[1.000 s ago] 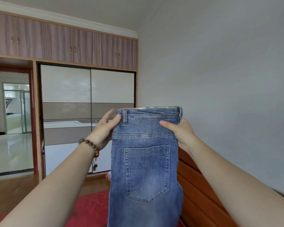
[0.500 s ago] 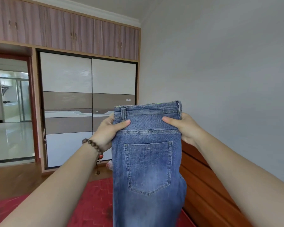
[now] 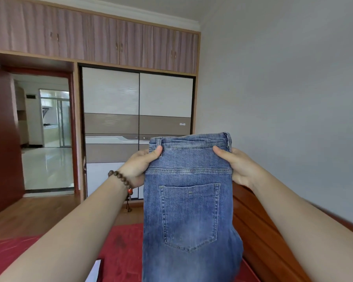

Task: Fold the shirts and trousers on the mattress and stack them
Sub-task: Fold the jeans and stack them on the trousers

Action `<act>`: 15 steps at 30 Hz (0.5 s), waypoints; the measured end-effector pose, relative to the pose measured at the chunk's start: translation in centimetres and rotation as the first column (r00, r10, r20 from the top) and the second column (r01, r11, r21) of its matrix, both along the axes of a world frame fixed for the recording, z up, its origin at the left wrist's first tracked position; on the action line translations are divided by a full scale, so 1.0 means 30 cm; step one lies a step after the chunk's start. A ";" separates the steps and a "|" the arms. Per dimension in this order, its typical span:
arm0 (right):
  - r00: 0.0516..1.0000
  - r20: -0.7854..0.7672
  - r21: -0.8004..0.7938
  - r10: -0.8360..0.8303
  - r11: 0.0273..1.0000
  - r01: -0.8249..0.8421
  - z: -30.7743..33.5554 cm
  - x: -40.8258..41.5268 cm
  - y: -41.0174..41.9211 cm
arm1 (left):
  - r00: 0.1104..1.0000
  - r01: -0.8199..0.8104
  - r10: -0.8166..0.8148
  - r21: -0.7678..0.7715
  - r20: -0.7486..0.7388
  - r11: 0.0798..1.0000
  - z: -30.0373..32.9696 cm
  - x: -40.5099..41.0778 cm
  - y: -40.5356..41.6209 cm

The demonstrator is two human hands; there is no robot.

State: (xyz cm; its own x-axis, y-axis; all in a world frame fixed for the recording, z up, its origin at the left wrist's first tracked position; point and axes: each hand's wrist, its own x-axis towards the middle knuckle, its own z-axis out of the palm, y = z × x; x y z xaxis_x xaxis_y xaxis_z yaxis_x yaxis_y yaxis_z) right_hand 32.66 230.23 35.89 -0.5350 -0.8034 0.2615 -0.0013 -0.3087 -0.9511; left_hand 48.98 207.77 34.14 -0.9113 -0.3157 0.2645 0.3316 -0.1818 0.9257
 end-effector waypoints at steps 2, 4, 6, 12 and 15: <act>1.000 0.026 0.028 0.008 1.000 -0.008 -0.018 -0.060 -0.075 | 0.999 0.038 -0.038 -0.007 0.009 0.999 -0.016 -0.035 -0.068; 0.999 0.038 0.073 -0.005 0.997 0.003 -0.035 -0.119 -0.151 | 1.000 0.003 -0.003 0.003 0.022 1.000 -0.032 -0.085 -0.140; 0.996 0.025 0.122 -0.083 0.989 0.079 -0.045 -0.171 -0.230 | 0.995 -0.086 0.085 0.002 0.054 0.996 -0.042 -0.148 -0.202; 0.944 -0.087 0.007 -0.318 0.948 0.319 0.128 -0.289 -0.414 | 0.946 -0.323 0.313 -0.161 -0.082 0.933 0.160 -0.311 -0.320; 0.927 -0.184 -0.143 -0.328 0.942 0.305 0.321 -0.316 -0.424 | 0.927 -0.352 0.302 -0.246 -0.221 0.903 0.355 -0.317 -0.344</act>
